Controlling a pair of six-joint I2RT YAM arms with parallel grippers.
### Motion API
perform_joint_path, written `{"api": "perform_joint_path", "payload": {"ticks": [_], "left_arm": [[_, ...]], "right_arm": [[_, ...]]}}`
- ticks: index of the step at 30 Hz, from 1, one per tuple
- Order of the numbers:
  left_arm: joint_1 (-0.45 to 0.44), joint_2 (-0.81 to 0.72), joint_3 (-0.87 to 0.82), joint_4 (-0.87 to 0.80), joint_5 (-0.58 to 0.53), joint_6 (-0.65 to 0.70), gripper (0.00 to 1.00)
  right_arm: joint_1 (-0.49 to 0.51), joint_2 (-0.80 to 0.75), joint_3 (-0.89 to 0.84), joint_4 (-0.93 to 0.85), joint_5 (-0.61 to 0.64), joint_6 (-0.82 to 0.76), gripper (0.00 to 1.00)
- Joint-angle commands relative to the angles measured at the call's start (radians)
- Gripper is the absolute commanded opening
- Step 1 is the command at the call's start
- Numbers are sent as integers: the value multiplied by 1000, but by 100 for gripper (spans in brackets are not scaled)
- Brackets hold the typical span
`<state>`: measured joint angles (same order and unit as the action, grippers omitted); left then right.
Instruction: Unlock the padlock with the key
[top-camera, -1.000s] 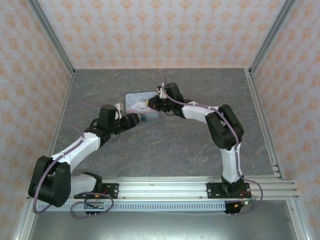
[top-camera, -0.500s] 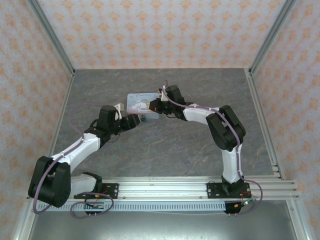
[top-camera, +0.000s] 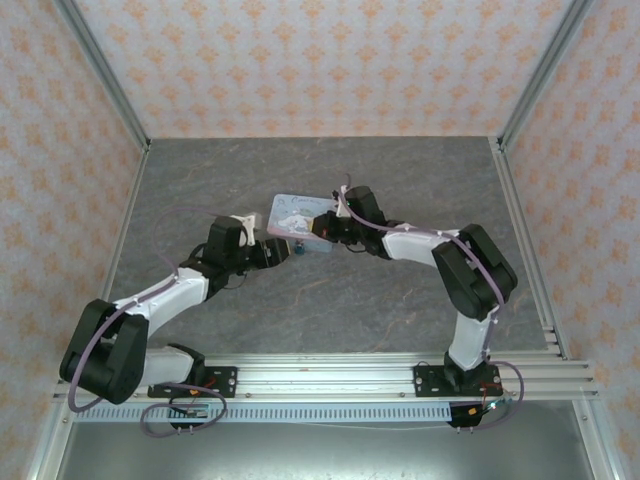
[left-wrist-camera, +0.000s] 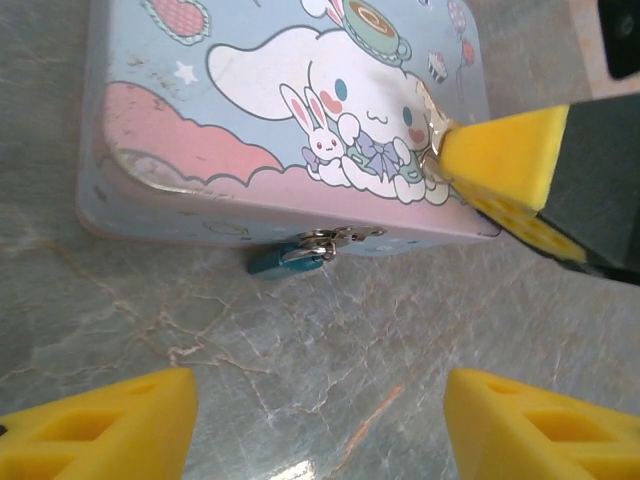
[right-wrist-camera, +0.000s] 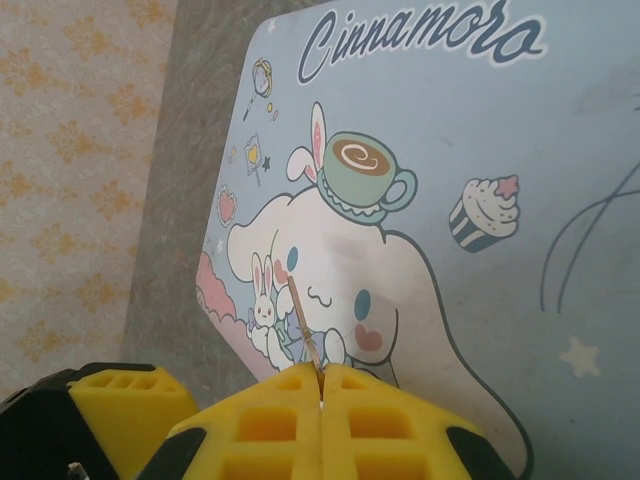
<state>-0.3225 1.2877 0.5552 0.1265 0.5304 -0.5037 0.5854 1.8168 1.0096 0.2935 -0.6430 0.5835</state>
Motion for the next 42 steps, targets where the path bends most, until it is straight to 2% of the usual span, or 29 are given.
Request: {"api": "perform_joint_path", "payload": {"ticks": [1,7,10,18,23,30,42], "left_arm": [[-52,31,-9,57,-64,72,66],[-129,78,-27,150,-123,74,66],[-153,101,-29,178,-118,82,66],[-196,161,-29,219,-138,125,63],[-214,190,-37,255,-187,146,63],[-237,233,-44,295,-265,158,63],[-277,361,-9,370,-296,134,62]], "right_arm": [[-3,-52,-84,-43,51,41,0],[1,-127,-210,37,62,115,0],[15,-154,-252,74,75,144,0],[30,-212,-265,178,84,176,0],[21,-302,-231,91,115,107,0],[15,-495,-290,-51,234,30,0],[-4,-726,-358,-211,319,-43,0]]}}
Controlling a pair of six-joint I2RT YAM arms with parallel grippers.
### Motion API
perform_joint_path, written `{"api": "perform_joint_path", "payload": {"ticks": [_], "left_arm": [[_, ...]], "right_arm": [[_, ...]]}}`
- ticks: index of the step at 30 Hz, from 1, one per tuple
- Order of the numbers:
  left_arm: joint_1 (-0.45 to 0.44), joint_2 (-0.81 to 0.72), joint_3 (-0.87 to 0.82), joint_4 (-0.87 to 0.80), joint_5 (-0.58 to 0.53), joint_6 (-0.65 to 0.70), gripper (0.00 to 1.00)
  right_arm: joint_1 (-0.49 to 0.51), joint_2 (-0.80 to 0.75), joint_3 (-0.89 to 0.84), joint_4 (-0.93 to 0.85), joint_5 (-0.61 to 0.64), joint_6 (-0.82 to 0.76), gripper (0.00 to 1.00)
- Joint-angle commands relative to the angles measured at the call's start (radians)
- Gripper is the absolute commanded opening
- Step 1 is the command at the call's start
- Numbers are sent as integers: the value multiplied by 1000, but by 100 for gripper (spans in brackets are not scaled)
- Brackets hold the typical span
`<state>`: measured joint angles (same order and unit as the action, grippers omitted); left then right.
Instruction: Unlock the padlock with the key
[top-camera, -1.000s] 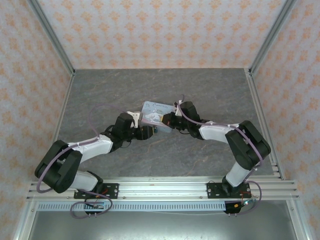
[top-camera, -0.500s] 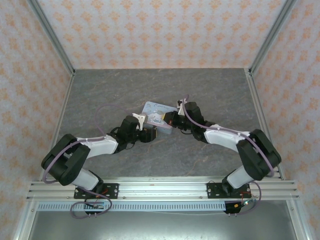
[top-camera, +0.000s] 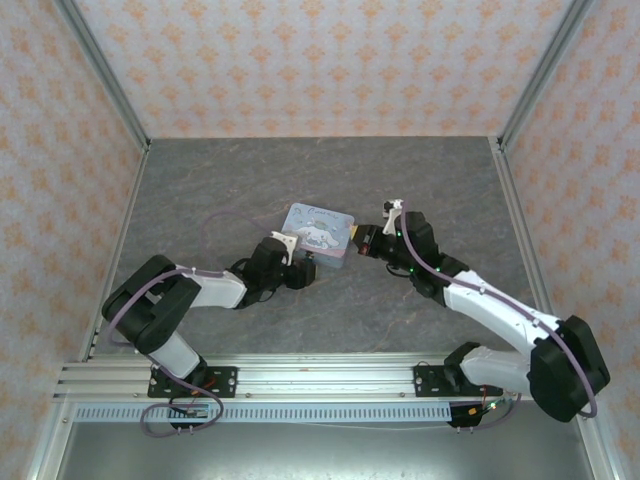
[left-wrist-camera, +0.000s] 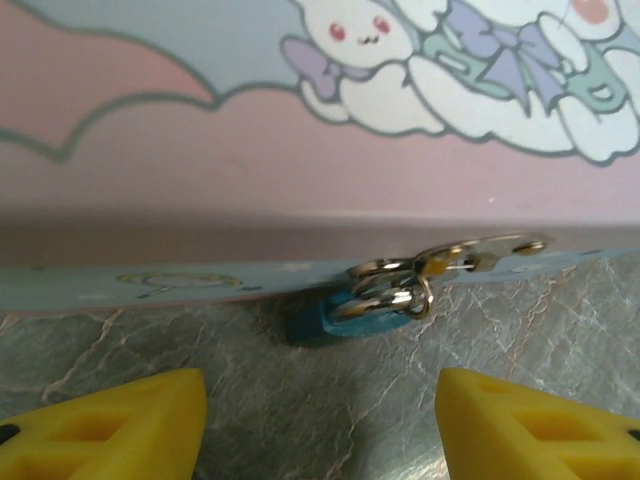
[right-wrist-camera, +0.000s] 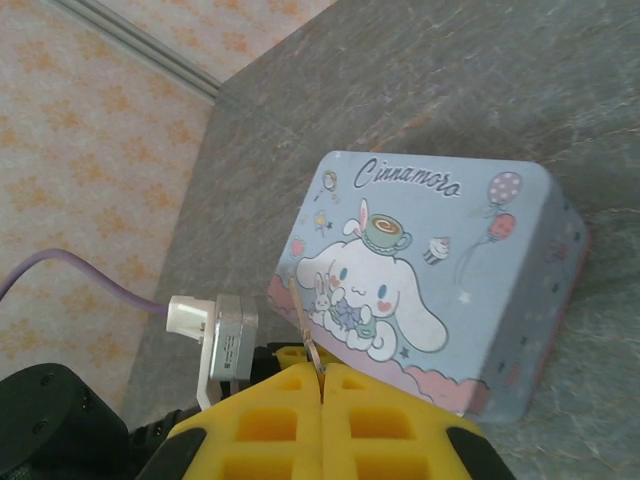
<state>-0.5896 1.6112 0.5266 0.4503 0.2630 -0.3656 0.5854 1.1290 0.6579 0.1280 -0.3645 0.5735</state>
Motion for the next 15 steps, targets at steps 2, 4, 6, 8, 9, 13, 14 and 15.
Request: {"api": "perform_joint_path", "payload": {"ticks": [2,4,6,8,9,13,14,15], "left_arm": [[-12,51,29,47,-41,-4,62],[-15,60,37,48,-50,-3,62],[-15,72,48,45,-49,0,62],[-17,84,60,41,-48,3,61],[-19,92,65,41,-50,5,61],[-27,120,85,34,-58,9,58],[-28,127,90,31,-58,10,58],[-30,133,96,26,-59,13,57]], "right_arm": [[-4,-54,-4,-57,36,-37,0],[-4,-65,-5,-71,30,-43,0],[-4,-74,-4,-80,26,-50,0],[-4,-85,-6,-86,28,-52,0],[-4,-90,-7,-89,33,-54,0],[-4,-99,-7,-105,38,-62,0],[-4,-100,-7,-106,38,-63,0],[-3,-101,-7,-109,40,-65,0]]}}
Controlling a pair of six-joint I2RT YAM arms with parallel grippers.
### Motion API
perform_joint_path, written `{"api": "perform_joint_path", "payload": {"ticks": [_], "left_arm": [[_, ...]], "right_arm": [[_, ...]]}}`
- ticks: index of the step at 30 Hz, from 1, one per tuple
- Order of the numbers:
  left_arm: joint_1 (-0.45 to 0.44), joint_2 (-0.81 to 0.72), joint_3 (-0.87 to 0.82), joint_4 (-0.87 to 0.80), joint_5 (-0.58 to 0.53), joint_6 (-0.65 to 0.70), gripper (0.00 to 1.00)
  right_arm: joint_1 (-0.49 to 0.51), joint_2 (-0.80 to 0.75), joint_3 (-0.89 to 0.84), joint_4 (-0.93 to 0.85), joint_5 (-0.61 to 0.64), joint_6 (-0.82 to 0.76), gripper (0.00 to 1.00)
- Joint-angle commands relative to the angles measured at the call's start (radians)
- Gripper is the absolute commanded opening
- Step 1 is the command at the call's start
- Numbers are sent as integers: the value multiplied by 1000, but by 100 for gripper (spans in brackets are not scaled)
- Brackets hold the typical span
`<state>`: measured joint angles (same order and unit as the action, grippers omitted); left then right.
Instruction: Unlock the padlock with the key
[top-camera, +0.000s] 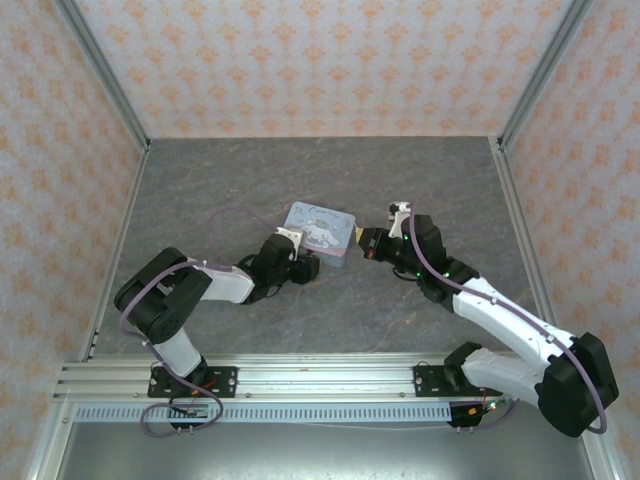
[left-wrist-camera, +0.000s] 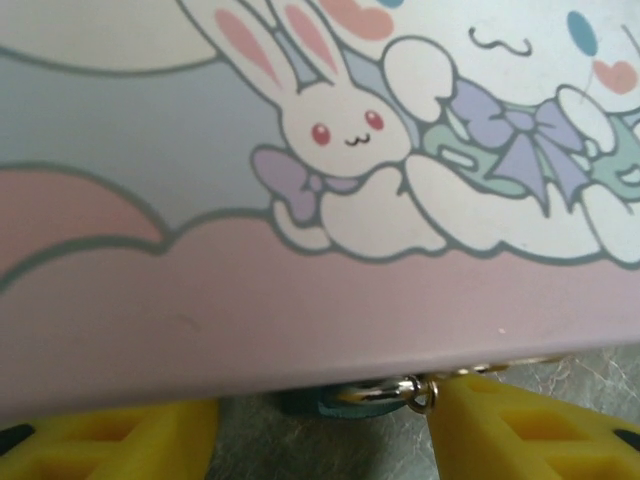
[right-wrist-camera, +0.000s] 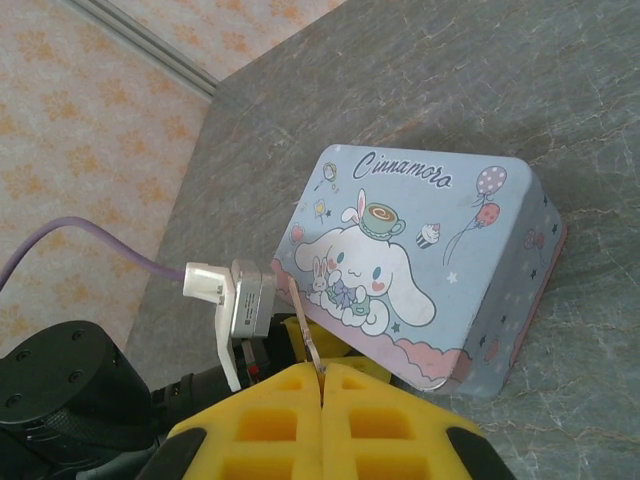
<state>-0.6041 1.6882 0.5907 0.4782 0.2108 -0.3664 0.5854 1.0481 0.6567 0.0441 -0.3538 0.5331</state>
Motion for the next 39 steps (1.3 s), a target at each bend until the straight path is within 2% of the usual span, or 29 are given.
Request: {"api": "perform_joint_path", "payload": {"ticks": [1,17,25,29,34,39], "left_arm": [[-18,61,39,-7,-5,16,56],[-26,127,109,-29,59,27,37],[-26,127,115,-33,54,19,29],[-26,104,124,-61,55,1,24],[-26,48,147,-116,76,-42,24],[-26,14,203,-204,125,-138,23]], "right_arm": [[-4,-21,-6,-28,33,-26,0],[-4,-34,-6,-47,41,-41,0],[-6,-33,-17,-33,15,-56,0],[-5,-31,-51,3,-29,-90,0],[-5,-30,-125,99,-120,-143,0],[-4,-1,-195,188,-201,-202,0]]}}
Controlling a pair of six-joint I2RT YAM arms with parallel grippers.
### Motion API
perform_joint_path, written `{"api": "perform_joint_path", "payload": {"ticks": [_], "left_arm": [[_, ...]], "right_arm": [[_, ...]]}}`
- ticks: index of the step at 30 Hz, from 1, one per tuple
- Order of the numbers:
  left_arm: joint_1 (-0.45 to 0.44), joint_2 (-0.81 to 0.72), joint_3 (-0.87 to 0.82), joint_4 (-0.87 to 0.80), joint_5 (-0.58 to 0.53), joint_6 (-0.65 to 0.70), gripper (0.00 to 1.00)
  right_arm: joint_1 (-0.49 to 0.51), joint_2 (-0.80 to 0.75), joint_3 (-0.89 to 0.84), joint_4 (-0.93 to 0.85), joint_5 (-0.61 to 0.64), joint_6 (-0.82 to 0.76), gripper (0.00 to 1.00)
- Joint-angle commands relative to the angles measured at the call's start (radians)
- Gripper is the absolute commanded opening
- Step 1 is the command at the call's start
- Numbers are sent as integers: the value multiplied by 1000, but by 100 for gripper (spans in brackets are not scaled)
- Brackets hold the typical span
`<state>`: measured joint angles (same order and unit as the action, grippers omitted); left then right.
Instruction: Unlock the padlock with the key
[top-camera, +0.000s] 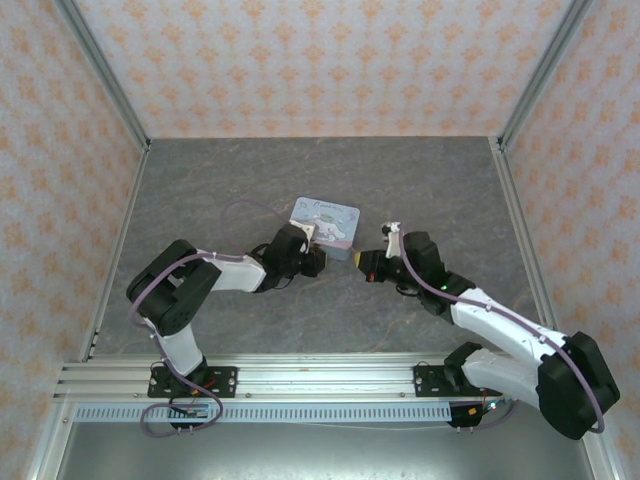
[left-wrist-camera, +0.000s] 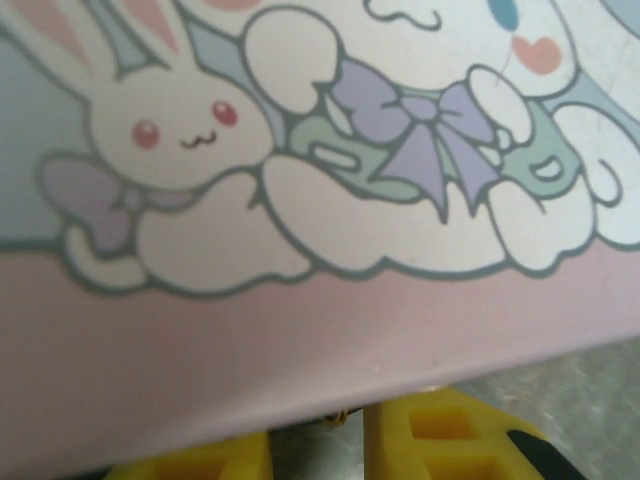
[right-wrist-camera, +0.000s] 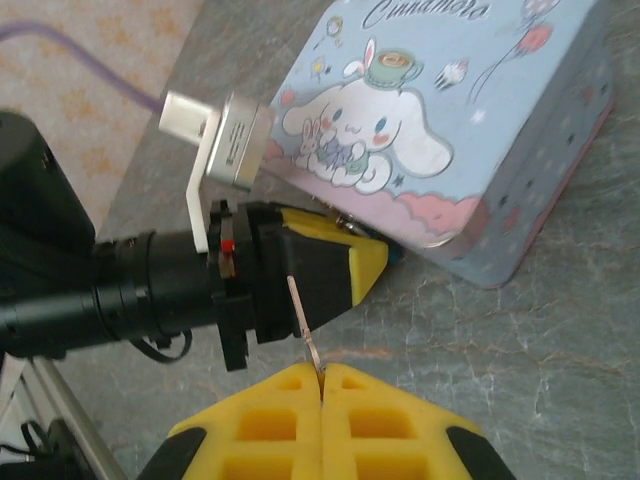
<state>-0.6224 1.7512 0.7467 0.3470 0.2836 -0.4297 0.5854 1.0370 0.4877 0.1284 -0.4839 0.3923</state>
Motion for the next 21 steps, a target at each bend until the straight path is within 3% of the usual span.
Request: {"api": "perform_joint_path", "payload": {"ticks": [1,9,21], "left_arm": [[-8,-52,60,-97,55,-96,22],[-8,-89,117,-181,126,-276,17],[-6,-151,170,-277,159,-466,16]], "right_arm": [[-4,19,-39,124,-76,-68,0],[8,114,-148,328,-107,-124,0],[35,315,-158,513,-107,-131,0]]}}
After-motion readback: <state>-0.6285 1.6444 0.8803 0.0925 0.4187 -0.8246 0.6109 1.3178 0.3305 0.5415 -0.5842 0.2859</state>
